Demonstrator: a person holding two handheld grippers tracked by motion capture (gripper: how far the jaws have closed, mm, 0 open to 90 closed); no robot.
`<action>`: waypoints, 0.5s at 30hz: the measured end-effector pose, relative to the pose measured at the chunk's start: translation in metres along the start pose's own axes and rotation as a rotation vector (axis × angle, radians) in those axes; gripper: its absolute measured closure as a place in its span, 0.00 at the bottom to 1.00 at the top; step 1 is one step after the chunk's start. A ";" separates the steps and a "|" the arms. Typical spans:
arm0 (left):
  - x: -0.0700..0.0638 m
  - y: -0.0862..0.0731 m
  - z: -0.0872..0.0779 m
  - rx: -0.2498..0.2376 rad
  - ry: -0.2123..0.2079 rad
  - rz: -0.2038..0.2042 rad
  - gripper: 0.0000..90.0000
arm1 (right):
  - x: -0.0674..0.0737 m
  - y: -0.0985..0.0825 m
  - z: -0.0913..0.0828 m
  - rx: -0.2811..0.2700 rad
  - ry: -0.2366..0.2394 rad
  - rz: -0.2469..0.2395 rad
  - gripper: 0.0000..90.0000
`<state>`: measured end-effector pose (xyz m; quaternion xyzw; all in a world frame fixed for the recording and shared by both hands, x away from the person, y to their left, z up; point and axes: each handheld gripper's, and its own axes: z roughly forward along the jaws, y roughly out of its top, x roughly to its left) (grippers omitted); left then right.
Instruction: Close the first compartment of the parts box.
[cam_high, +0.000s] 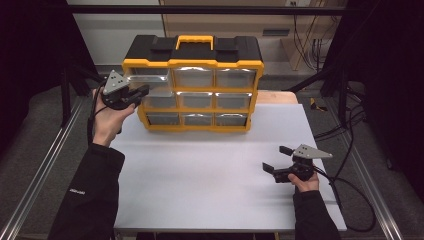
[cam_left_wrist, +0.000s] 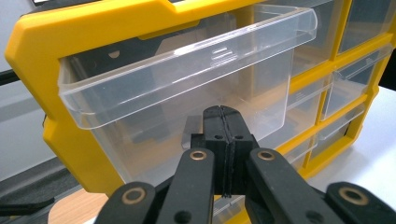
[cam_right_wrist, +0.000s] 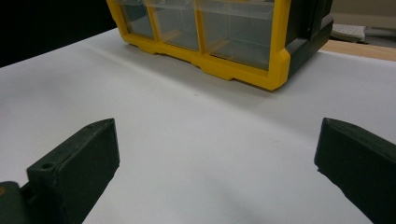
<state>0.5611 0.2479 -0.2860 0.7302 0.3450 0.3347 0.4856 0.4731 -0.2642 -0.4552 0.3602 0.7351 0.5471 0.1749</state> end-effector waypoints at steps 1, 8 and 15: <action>0.000 0.000 0.000 0.001 0.000 0.000 1.00 | 0.000 0.000 0.000 0.000 -0.001 0.000 0.01; 0.002 0.002 0.003 0.003 0.003 0.003 1.00 | 0.000 0.000 0.000 0.000 0.000 -0.001 0.01; 0.003 0.003 0.007 0.006 0.007 0.002 1.00 | 0.000 0.000 0.000 0.000 0.001 0.001 0.01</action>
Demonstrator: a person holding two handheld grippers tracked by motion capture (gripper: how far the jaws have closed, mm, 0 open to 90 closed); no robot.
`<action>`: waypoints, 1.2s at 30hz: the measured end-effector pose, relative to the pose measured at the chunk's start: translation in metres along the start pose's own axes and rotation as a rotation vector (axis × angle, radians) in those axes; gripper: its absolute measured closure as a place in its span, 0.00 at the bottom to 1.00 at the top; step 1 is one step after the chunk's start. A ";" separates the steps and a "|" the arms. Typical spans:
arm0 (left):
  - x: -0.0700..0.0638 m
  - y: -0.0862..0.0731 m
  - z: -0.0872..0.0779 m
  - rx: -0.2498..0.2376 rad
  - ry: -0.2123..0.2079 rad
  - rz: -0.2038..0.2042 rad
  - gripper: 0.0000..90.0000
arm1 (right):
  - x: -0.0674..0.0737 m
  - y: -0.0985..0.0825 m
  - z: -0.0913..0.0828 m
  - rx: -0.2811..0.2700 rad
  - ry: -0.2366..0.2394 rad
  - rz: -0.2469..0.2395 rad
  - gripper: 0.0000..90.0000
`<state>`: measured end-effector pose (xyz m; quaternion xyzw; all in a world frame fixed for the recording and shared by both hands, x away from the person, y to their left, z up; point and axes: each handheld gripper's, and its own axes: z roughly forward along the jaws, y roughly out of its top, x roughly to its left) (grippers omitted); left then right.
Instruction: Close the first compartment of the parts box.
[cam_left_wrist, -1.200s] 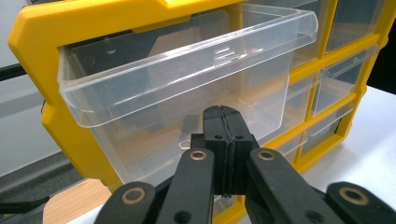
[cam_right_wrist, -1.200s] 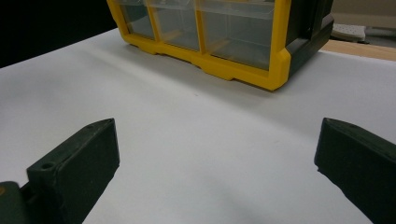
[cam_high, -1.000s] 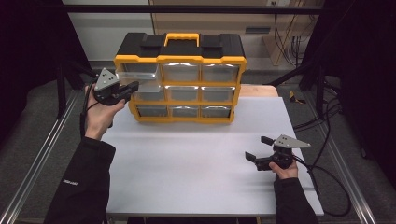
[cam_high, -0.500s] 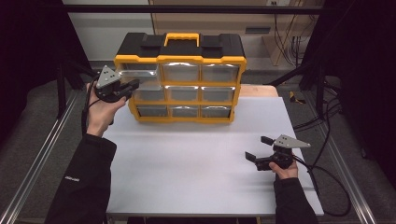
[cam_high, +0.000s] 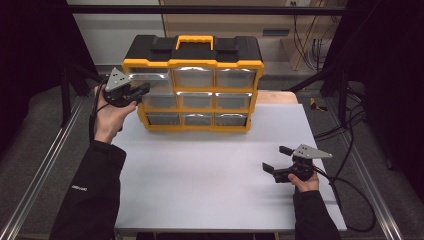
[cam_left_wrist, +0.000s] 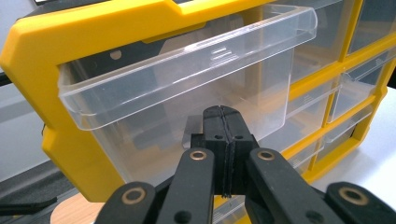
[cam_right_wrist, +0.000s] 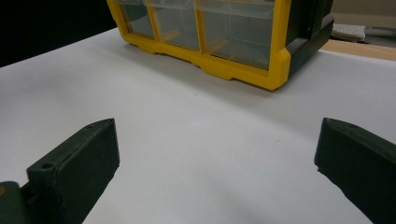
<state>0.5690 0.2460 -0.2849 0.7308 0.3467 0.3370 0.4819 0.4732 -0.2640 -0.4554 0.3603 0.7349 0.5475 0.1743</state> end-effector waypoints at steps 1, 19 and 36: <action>0.000 0.000 0.000 -0.002 0.000 -0.001 1.00 | 0.000 0.000 0.000 -0.001 0.001 -0.001 0.01; 0.003 0.002 0.008 0.002 0.010 0.001 1.00 | 0.000 0.000 0.000 -0.001 0.000 0.000 0.01; 0.005 0.004 0.017 -0.001 0.024 0.005 1.00 | 0.000 0.000 -0.001 -0.003 0.001 0.004 0.01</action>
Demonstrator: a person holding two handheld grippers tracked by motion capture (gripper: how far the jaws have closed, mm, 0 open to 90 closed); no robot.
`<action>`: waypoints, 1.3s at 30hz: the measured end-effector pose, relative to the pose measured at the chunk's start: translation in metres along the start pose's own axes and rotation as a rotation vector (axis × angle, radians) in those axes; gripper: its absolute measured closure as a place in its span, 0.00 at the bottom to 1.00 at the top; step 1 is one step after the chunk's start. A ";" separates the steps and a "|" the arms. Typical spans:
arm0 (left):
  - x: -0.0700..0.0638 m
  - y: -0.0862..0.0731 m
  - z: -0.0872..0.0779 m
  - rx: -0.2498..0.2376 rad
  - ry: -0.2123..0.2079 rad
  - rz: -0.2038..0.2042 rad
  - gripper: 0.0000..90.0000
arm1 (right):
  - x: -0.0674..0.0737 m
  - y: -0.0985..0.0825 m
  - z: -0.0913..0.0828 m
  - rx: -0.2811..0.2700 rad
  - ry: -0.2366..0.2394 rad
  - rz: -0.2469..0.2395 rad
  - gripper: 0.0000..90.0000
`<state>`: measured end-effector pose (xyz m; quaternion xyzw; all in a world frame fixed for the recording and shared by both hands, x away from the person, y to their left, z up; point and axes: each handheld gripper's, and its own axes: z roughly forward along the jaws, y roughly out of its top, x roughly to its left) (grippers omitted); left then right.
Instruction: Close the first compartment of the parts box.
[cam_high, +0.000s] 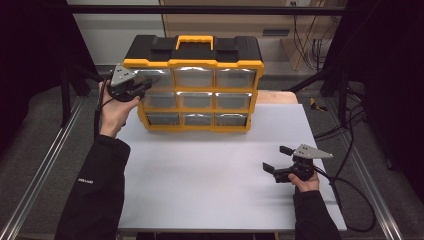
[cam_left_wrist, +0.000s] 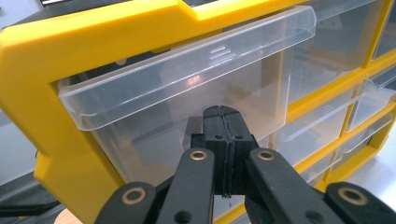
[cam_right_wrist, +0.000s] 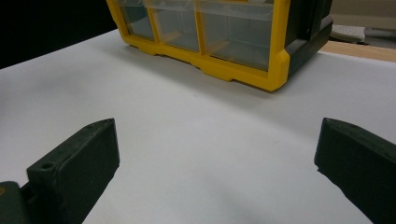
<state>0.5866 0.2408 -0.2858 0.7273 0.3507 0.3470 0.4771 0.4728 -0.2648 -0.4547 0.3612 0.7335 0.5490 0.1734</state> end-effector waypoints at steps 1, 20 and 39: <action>0.000 0.000 0.001 0.000 0.001 -0.001 1.00 | 0.000 0.000 0.000 -0.001 0.000 0.000 0.01; 0.004 -0.001 0.007 0.005 0.012 -0.009 1.00 | 0.000 0.000 -0.001 -0.005 -0.001 0.000 0.01; 0.002 -0.005 -0.012 -0.023 -0.044 -0.132 0.68 | 0.000 0.000 -0.001 -0.009 -0.002 0.000 0.01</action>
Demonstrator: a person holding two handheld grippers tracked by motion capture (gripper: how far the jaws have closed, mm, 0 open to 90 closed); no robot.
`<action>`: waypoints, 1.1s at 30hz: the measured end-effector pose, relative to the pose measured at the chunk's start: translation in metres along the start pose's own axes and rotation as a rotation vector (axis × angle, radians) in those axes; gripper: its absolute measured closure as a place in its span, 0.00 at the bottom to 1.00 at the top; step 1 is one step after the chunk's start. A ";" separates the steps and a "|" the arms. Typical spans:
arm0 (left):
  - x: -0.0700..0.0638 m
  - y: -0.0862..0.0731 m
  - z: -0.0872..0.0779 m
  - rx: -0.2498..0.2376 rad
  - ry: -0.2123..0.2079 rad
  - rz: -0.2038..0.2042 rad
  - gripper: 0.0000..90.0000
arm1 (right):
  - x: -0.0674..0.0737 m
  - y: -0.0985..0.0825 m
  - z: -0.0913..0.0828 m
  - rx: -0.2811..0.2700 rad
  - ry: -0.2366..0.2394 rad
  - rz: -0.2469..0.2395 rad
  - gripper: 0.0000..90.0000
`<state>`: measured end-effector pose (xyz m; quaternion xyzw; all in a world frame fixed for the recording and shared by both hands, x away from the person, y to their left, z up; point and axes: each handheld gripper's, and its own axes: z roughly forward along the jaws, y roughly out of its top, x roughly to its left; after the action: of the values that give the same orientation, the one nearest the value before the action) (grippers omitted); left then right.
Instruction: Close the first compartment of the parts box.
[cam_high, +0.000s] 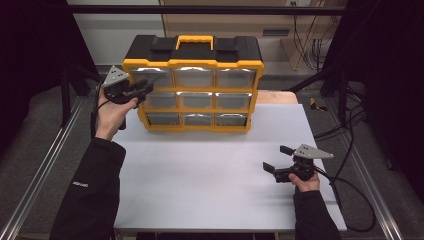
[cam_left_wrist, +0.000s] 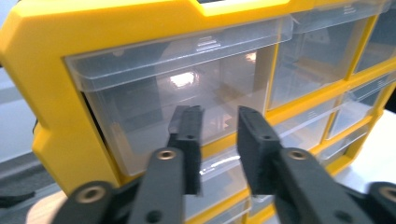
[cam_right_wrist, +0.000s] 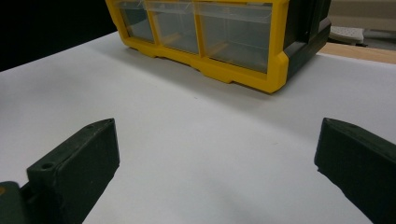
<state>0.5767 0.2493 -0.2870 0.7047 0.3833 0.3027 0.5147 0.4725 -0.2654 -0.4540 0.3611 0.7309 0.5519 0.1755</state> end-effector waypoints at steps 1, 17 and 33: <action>0.000 0.000 -0.001 0.000 -0.004 -0.010 0.64 | 0.000 0.000 0.000 -0.001 0.000 0.001 0.01; -0.012 -0.013 -0.020 -0.014 -0.089 -0.053 0.13 | 0.000 0.000 0.000 -0.001 0.002 0.003 0.01; -0.024 -0.039 -0.034 -0.004 -0.140 -0.032 0.04 | 0.000 0.000 0.000 -0.005 -0.001 0.001 0.01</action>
<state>0.5276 0.2522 -0.3150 0.7169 0.3569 0.2451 0.5465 0.4723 -0.2654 -0.4537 0.3613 0.7293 0.5536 0.1766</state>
